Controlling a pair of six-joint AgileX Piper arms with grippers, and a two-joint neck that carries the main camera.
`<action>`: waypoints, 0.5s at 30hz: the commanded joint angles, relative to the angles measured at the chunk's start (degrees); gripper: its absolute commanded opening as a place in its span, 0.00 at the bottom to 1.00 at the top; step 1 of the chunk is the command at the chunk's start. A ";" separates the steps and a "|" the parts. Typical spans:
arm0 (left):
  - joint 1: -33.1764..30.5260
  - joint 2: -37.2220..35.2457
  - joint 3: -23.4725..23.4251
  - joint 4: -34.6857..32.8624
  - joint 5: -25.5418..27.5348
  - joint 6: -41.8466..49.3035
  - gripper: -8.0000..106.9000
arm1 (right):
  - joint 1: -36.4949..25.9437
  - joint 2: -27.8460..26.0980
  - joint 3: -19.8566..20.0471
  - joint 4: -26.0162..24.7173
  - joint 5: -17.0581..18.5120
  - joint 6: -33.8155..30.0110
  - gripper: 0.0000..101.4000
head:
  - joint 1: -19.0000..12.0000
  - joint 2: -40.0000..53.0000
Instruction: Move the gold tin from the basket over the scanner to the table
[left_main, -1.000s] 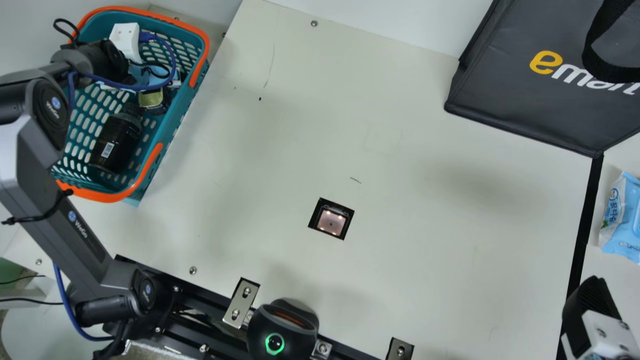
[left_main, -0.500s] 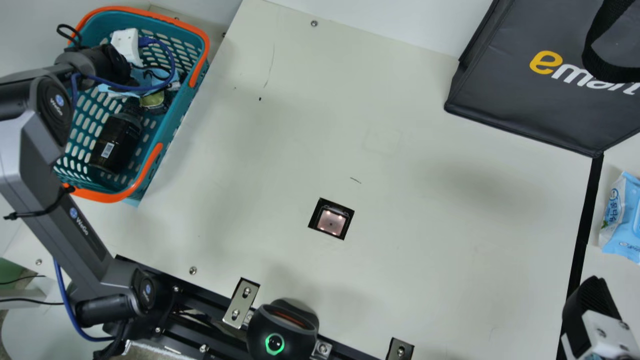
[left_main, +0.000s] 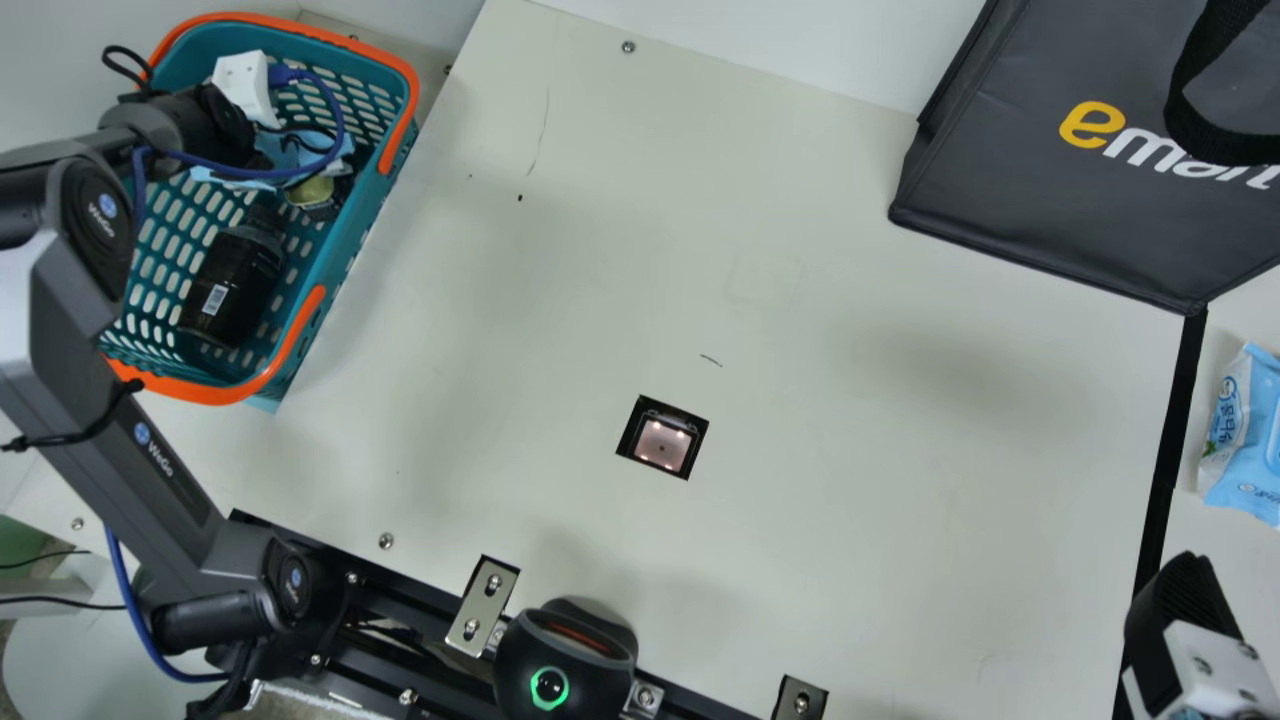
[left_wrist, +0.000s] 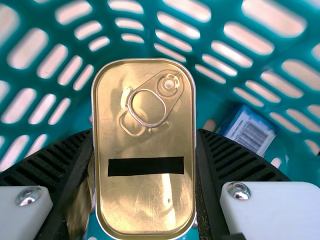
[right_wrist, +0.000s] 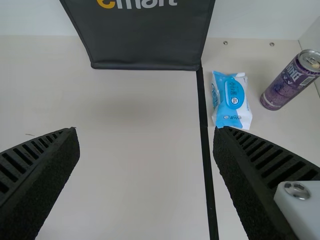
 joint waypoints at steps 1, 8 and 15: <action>-0.09 -2.38 1.31 1.37 -1.24 -1.94 0.00 | 0.00 0.00 0.00 0.00 0.00 0.00 0.94 | -1.75 0.14; 0.12 -11.65 7.69 12.22 -5.06 -13.88 0.00 | 0.00 0.00 0.00 0.00 0.06 0.00 0.94 | -1.75 0.14; 0.37 -22.27 11.99 27.57 -2.71 -30.53 0.00 | 0.00 0.00 0.00 0.00 0.06 0.00 0.94 | -1.75 0.14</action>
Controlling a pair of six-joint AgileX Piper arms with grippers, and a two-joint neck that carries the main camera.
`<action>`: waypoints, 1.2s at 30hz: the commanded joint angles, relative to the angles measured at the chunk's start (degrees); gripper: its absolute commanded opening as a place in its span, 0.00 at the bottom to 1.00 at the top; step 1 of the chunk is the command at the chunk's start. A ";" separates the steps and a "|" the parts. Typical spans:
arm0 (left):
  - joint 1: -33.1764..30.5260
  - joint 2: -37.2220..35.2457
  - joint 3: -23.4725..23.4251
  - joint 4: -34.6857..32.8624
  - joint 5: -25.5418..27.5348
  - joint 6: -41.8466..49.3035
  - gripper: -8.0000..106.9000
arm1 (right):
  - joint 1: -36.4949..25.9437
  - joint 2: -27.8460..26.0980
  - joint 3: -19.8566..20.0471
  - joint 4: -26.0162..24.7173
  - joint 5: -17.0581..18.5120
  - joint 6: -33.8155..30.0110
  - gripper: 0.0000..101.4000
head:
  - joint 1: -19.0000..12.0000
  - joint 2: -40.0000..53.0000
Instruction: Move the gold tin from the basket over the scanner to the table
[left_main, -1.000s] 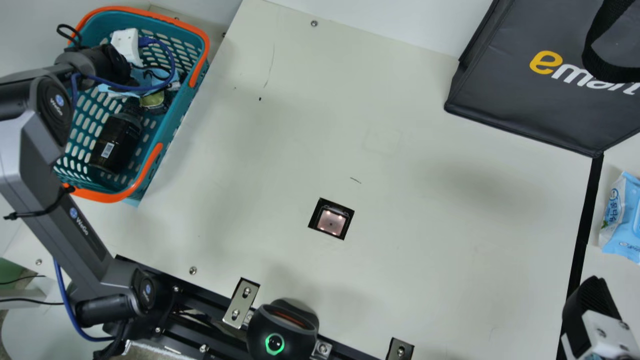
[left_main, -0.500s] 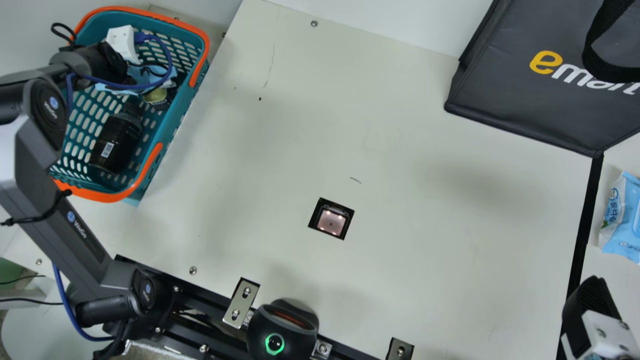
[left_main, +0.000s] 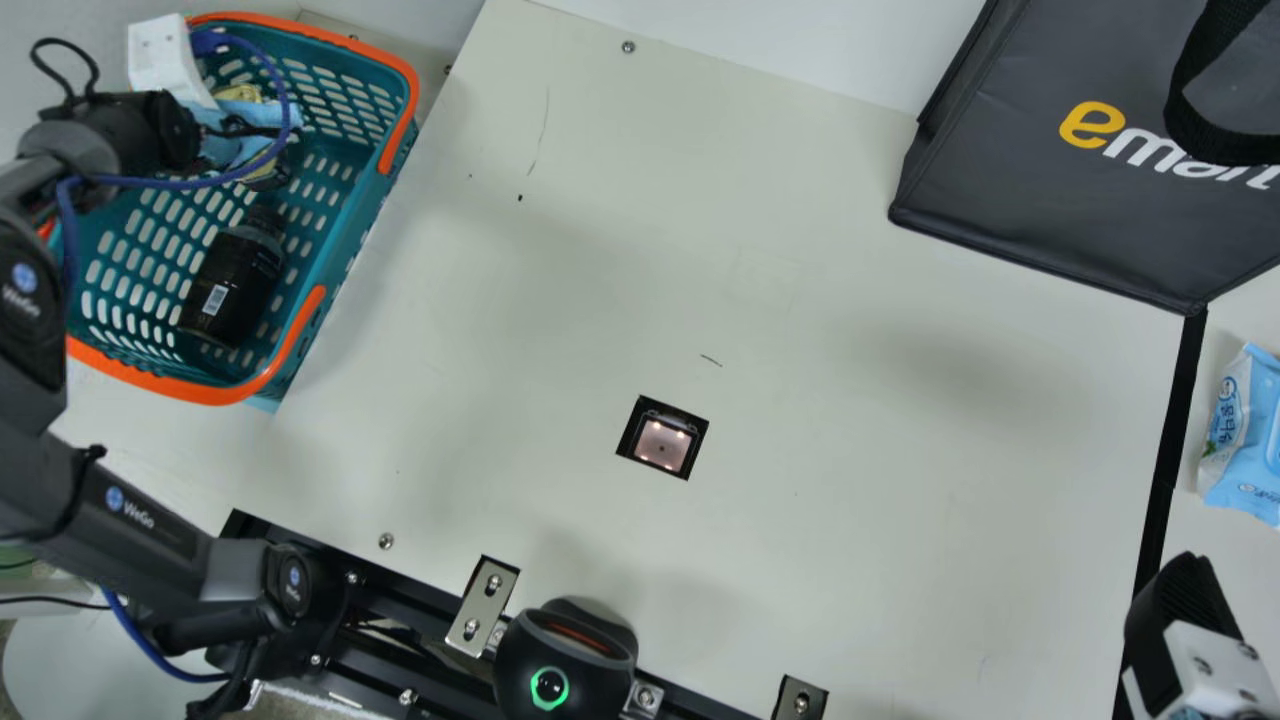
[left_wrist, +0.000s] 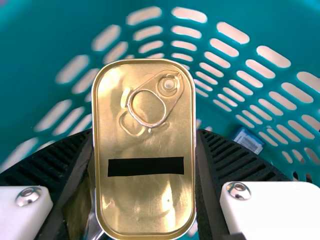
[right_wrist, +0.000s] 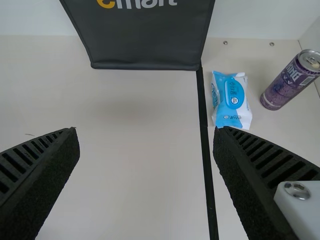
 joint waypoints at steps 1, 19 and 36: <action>-0.54 -5.23 0.76 8.12 1.69 -10.05 0.00 | 0.00 0.00 0.00 0.00 0.00 0.00 0.94 | -1.75 0.14; -9.01 -24.26 1.65 7.35 19.88 -15.40 0.00 | 0.00 0.00 0.00 0.00 0.00 0.00 0.94 | -1.75 0.14; -13.25 -31.35 -11.25 -13.52 45.45 5.43 0.00 | 0.00 0.00 0.00 0.00 -0.02 0.00 0.94 | -1.75 0.14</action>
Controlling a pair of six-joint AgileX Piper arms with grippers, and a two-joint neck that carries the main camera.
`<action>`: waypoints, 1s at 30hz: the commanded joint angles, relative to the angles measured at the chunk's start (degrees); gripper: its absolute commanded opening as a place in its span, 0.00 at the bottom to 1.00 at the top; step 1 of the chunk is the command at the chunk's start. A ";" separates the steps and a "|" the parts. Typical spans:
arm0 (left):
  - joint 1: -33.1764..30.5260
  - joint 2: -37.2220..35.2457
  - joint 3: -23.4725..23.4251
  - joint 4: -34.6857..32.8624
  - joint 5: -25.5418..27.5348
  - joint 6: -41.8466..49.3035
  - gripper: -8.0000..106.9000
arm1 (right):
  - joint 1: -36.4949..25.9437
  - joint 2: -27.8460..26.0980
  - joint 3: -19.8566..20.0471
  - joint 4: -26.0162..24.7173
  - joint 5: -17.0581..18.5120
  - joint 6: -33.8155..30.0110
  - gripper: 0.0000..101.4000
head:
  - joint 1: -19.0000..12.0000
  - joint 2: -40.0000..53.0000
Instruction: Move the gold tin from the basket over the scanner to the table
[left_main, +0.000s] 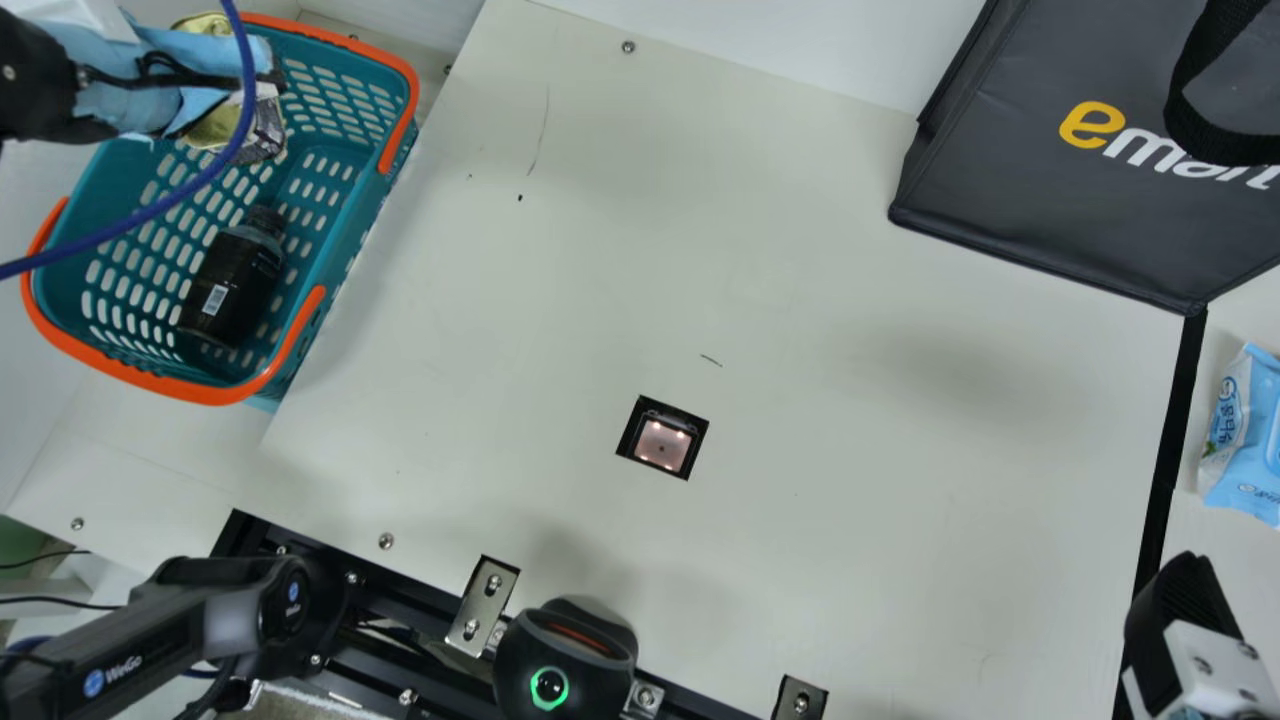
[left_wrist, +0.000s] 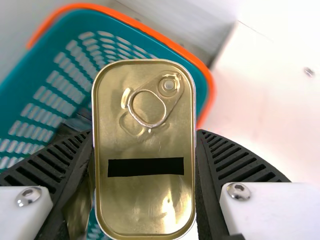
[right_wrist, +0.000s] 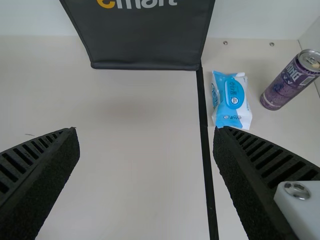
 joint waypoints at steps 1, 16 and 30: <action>-1.54 -0.19 -1.60 -0.91 4.74 0.33 0.00 | 0.00 0.00 0.00 0.00 0.00 0.00 0.94 | -1.66 0.23; -23.29 -0.72 -3.60 2.14 12.52 -10.58 0.00 | 0.00 0.00 0.00 0.00 0.00 0.00 0.94 | -1.66 0.23; -43.10 2.22 -2.40 5.76 12.52 -24.39 0.00 | 0.00 0.00 0.00 0.00 0.00 0.00 0.94 | -1.66 0.23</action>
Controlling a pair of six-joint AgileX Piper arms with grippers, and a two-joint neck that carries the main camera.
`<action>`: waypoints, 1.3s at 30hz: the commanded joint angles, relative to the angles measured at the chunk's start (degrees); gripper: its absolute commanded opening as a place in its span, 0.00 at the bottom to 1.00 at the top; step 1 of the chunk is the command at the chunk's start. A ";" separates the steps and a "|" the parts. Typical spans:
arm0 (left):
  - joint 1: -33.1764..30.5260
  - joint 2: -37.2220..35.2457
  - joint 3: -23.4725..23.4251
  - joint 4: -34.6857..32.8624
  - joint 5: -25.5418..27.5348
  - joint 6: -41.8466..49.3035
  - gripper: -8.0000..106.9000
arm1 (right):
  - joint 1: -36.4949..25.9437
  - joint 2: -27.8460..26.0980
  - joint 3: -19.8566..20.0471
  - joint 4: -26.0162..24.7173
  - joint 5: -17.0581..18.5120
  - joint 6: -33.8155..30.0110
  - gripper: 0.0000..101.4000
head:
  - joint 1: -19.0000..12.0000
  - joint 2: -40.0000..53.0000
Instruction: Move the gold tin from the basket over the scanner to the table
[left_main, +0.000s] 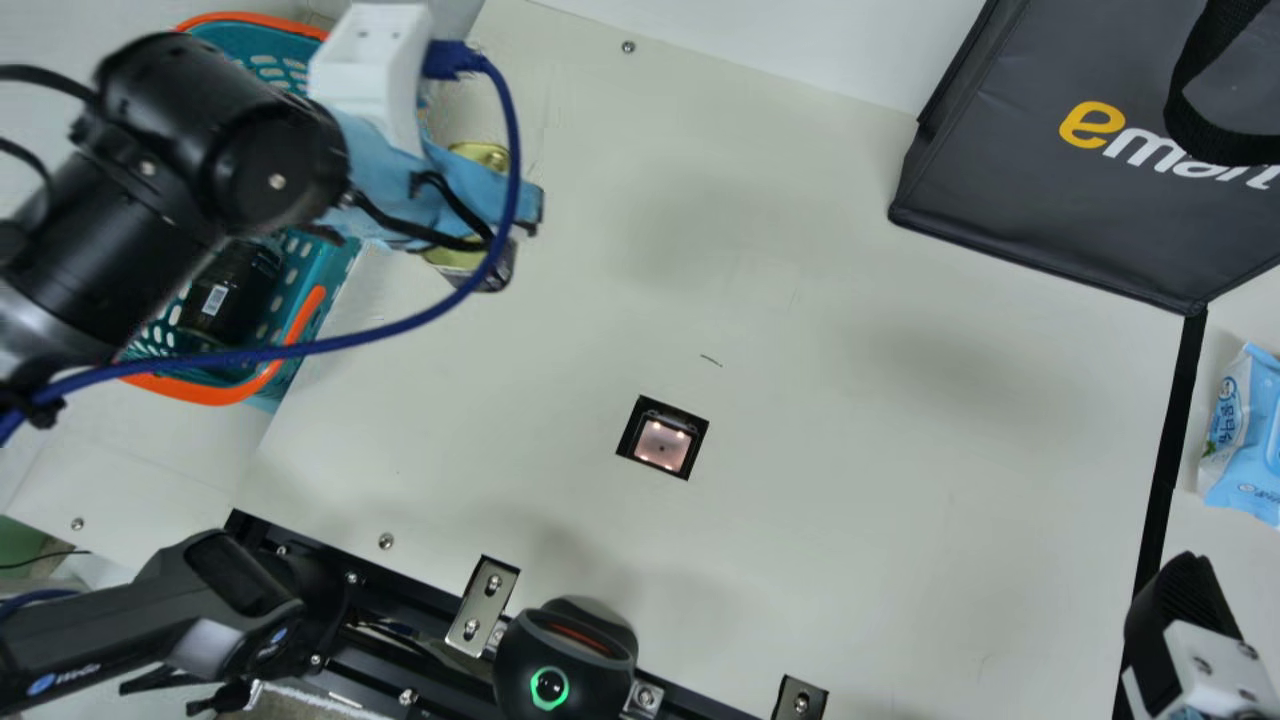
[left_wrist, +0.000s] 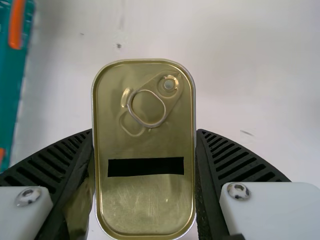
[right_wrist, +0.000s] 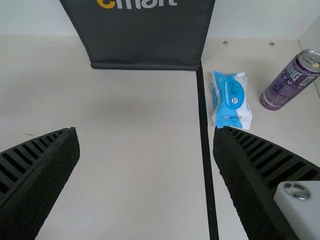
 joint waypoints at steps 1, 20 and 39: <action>-3.98 0.43 0.04 0.31 0.03 -2.22 0.00 | 0.00 0.00 0.00 0.00 0.00 0.00 0.94 | -1.75 0.23; -19.96 3.64 0.53 3.29 0.03 -14.29 0.00 | 0.00 0.00 0.00 0.00 0.11 0.00 0.94 | -1.75 0.23; -28.70 9.10 7.99 5.82 -9.73 -24.88 0.00 | 0.00 0.00 0.00 0.00 0.11 0.00 0.94 | -1.75 0.23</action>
